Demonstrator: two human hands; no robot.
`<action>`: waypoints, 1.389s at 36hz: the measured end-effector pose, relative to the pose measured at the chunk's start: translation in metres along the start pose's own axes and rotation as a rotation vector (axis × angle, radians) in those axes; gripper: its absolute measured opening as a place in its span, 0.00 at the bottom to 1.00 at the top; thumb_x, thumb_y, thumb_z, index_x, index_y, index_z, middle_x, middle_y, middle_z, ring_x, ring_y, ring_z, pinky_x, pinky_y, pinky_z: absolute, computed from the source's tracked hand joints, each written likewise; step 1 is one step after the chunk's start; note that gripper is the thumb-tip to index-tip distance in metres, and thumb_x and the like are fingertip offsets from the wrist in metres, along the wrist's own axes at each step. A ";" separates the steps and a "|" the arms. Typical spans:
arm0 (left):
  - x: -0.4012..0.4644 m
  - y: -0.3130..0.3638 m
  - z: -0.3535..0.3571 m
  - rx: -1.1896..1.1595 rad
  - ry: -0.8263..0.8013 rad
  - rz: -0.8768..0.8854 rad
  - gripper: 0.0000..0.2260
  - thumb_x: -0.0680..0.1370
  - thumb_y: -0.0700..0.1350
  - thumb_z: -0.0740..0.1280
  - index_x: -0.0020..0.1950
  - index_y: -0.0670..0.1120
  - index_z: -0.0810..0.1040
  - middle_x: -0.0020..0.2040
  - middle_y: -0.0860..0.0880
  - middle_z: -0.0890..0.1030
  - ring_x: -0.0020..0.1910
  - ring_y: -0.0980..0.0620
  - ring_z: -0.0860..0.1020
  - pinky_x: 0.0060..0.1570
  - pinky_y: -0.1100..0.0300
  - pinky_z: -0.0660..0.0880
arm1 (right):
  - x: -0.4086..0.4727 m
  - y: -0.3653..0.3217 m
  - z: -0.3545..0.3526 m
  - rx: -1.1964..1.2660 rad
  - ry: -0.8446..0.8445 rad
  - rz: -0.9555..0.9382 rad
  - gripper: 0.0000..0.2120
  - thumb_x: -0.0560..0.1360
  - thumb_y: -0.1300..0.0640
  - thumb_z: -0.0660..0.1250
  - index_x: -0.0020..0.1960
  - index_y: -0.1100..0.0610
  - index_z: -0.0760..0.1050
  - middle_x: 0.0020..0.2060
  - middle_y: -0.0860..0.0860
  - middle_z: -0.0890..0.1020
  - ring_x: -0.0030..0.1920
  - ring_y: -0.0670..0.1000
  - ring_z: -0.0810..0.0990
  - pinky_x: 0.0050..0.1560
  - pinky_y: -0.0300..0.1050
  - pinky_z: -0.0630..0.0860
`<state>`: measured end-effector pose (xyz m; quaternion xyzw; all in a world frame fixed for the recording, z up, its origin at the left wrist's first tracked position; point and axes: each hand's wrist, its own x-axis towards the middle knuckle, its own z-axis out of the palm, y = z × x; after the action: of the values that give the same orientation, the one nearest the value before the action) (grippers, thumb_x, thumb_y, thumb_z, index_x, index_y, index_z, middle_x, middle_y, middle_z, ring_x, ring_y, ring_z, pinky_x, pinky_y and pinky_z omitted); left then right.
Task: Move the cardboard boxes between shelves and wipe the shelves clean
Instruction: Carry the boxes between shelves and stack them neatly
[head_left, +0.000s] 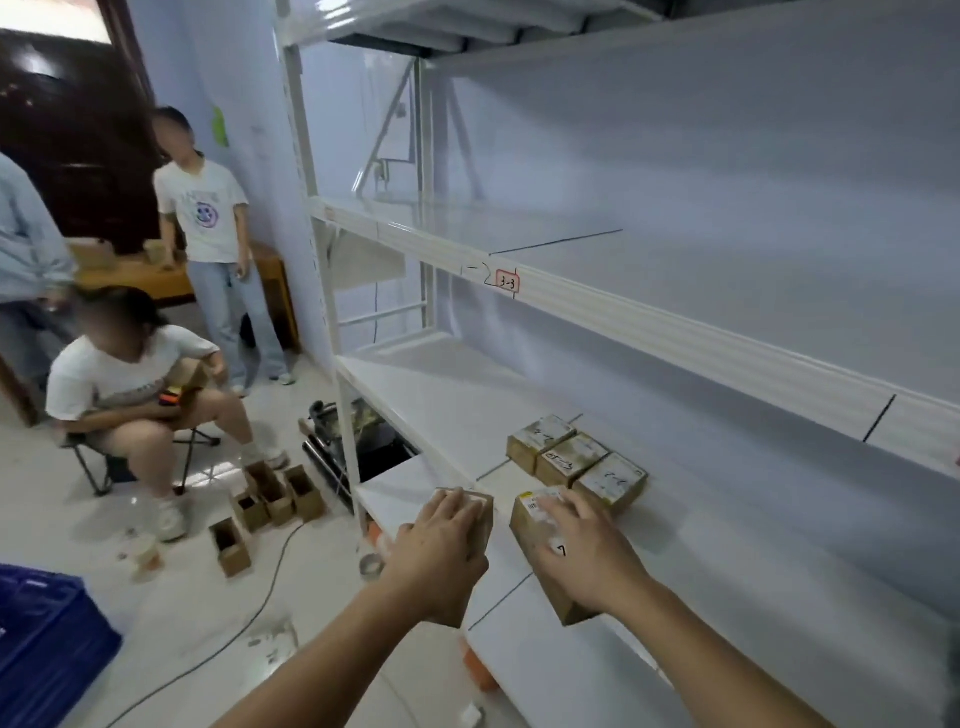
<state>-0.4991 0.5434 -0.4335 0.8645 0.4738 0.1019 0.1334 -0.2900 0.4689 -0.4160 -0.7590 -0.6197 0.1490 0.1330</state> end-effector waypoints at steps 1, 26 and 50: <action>0.012 -0.002 0.002 -0.003 -0.014 0.016 0.13 0.79 0.57 0.56 0.62 0.58 0.68 0.69 0.55 0.68 0.72 0.51 0.65 0.60 0.45 0.73 | 0.009 0.003 -0.001 -0.007 0.008 0.018 0.28 0.79 0.40 0.60 0.78 0.43 0.63 0.79 0.47 0.59 0.76 0.56 0.61 0.73 0.52 0.66; 0.315 0.000 0.060 -0.111 -0.116 0.342 0.17 0.79 0.54 0.62 0.68 0.56 0.69 0.70 0.57 0.67 0.72 0.53 0.64 0.60 0.47 0.73 | 0.211 0.105 -0.011 0.076 0.093 0.431 0.30 0.78 0.43 0.64 0.78 0.44 0.64 0.79 0.49 0.60 0.72 0.61 0.66 0.71 0.55 0.68; 0.437 -0.004 0.109 -0.146 -0.347 0.531 0.23 0.84 0.55 0.58 0.78 0.52 0.61 0.82 0.47 0.55 0.82 0.45 0.50 0.74 0.39 0.60 | 0.318 0.072 0.051 0.125 0.374 0.965 0.30 0.81 0.38 0.60 0.80 0.44 0.59 0.82 0.53 0.51 0.78 0.64 0.56 0.73 0.63 0.67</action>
<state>-0.2374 0.9004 -0.5161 0.9505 0.1934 0.0178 0.2425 -0.1853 0.7677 -0.5103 -0.9625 -0.1549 0.0921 0.2027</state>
